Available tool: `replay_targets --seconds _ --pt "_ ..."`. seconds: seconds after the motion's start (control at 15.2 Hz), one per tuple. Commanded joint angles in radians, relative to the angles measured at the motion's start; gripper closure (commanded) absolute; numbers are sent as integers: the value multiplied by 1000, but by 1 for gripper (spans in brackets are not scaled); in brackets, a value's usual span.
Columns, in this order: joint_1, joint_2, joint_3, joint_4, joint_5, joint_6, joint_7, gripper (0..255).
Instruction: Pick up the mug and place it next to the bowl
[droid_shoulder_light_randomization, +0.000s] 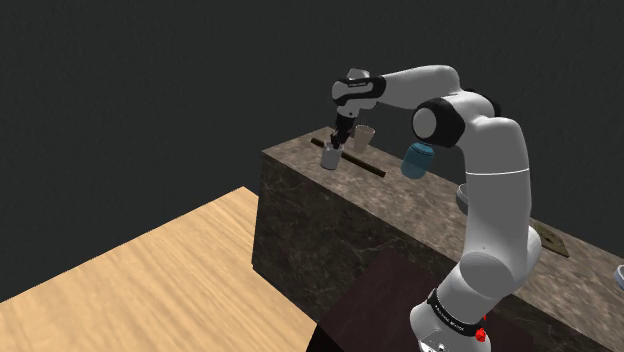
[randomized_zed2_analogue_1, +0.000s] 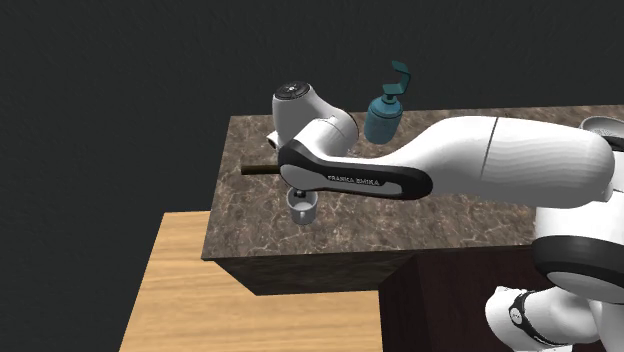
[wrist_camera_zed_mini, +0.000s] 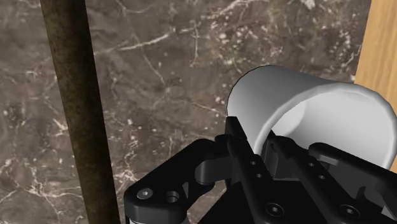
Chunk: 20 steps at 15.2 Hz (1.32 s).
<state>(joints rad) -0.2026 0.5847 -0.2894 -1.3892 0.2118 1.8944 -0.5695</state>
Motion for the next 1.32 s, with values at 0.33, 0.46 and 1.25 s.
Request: replay_targets --seconds 0.33,0.46,1.25 --pt "-2 -21 -4 59 -8 -78 9 255" --pt "-3 -24 -5 80 -10 -103 12 255" --pt "-20 -23 -8 245 -14 -264 26 255"
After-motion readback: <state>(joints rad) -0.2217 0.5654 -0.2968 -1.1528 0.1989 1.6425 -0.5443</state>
